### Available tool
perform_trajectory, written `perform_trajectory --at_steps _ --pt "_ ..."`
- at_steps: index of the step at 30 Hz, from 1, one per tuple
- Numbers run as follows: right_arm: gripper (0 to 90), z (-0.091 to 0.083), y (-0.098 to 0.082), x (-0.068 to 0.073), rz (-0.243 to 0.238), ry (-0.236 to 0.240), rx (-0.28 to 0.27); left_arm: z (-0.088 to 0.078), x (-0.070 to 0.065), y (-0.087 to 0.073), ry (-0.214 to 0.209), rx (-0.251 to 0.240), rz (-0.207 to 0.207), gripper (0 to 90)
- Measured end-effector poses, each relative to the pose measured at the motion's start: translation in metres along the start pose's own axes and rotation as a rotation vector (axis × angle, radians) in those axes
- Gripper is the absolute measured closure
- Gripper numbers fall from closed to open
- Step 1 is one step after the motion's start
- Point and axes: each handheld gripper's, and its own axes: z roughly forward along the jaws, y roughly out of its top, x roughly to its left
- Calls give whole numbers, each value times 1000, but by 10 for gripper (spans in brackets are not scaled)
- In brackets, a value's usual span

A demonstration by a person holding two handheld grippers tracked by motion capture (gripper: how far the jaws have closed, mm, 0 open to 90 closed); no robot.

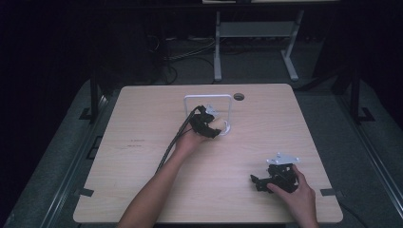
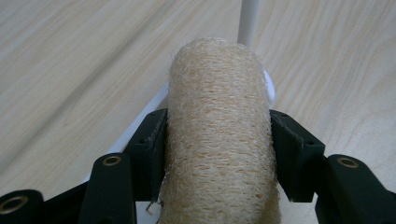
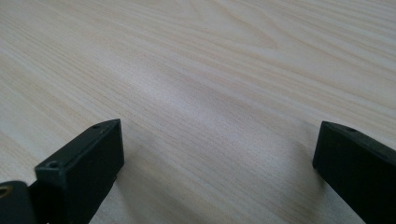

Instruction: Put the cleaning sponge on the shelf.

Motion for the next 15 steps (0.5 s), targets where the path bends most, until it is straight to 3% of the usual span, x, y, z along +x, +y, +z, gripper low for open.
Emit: perform_trajectory --at_steps 10,15 --pt "16 0 0 0 2 2 0 2 1 -1 4 5 -4 416" --pt "16 0 0 0 2 2 0 2 0 -1 12 8 0 361"
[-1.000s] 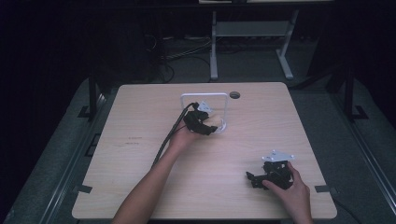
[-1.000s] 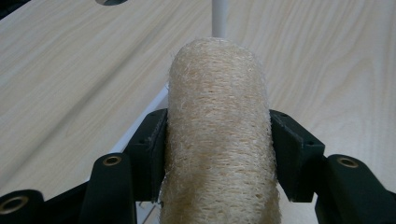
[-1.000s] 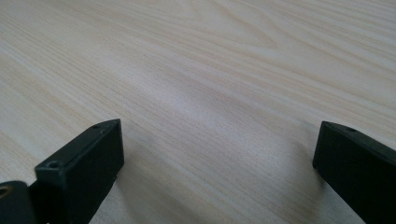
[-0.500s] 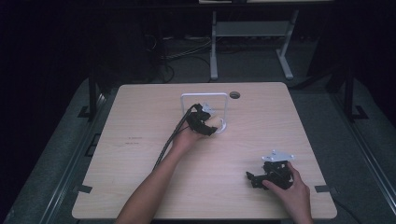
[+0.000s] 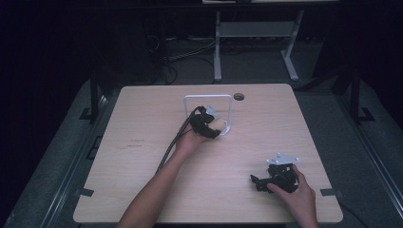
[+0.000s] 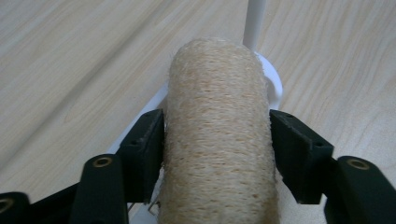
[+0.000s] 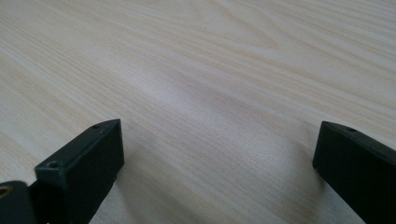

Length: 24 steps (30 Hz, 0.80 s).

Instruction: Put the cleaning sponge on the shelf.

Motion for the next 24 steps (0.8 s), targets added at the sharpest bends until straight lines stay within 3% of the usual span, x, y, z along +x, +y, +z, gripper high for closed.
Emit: perform_trajectory --at_steps 12,17,21,24 --pt "16 0 0 0 0 0 0 -21 -4 3 20 -59 16 367" --pt "16 0 0 0 -1 -2 0 -33 -6 3 36 -77 45 425" --pt "16 0 0 0 1 1 -1 -43 -9 1 30 -104 37 483" --pt "16 0 0 0 0 -1 0 -52 -12 0 6 -103 44 615"
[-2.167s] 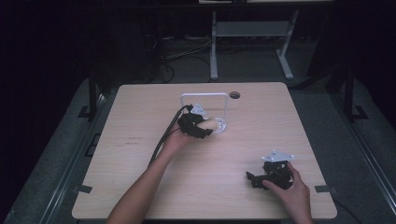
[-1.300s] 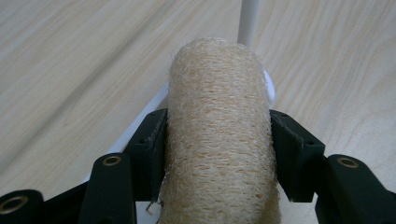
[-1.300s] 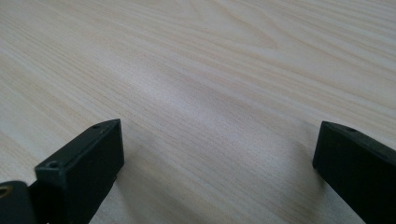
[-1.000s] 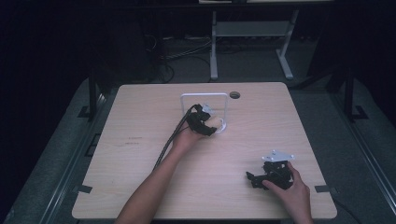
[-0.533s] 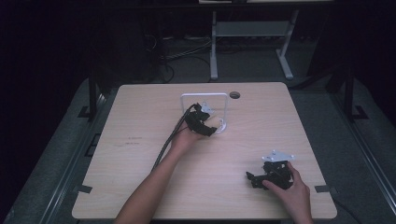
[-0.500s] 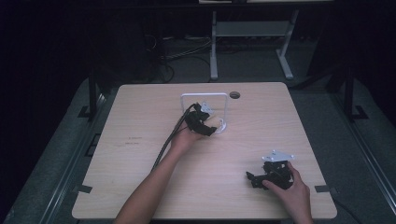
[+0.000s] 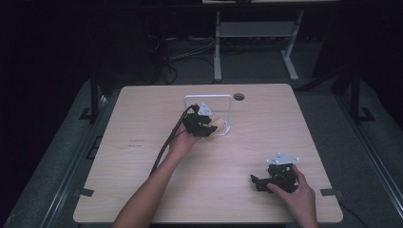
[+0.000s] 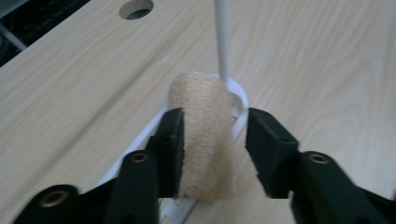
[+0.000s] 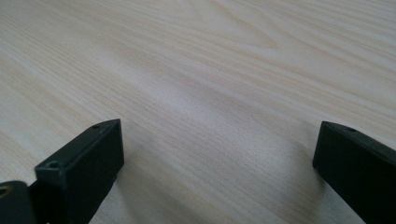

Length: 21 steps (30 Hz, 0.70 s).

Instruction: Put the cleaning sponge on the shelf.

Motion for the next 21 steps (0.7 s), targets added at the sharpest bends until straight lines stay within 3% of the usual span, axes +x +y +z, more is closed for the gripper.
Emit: perform_trajectory --at_steps 8,14,21 --pt "16 0 0 0 0 0 0 -9 -5 -4 -91 1 -26 898" --pt "16 0 0 0 -2 -1 1 -9 -14 -12 -137 18 -30 900" --pt "16 0 0 0 -2 -2 1 -1 -17 -25 -153 43 -46 899"
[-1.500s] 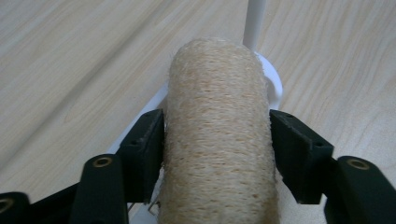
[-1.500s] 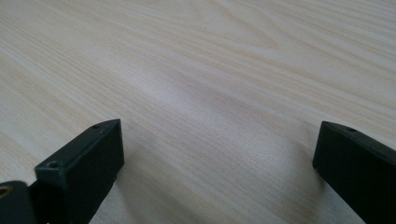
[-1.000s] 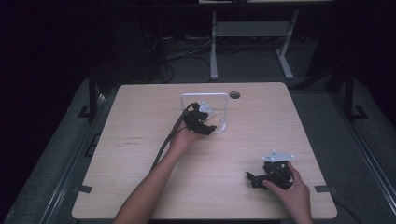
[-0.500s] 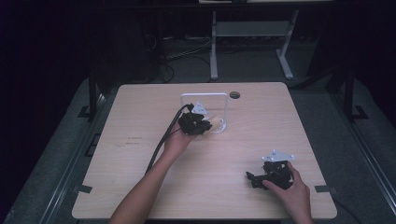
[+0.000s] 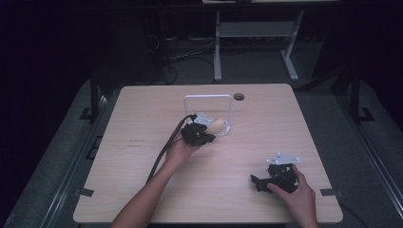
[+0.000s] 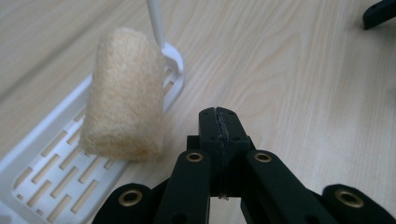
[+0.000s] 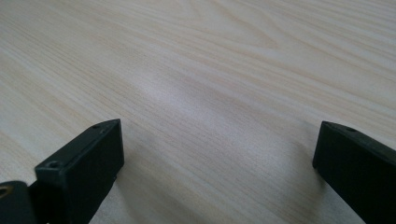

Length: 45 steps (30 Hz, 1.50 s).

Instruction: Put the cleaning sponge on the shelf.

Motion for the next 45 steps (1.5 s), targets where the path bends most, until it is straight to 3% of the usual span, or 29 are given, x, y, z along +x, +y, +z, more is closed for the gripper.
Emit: perform_trajectory --at_steps 4,12,45 --pt "16 0 0 0 0 0 0 7 6 -7 6 14 -29 899" --pt "16 0 0 0 0 0 0 12 13 -13 13 19 -44 899" --pt "16 0 0 0 0 0 0 3 43 -26 137 19 -88 899"
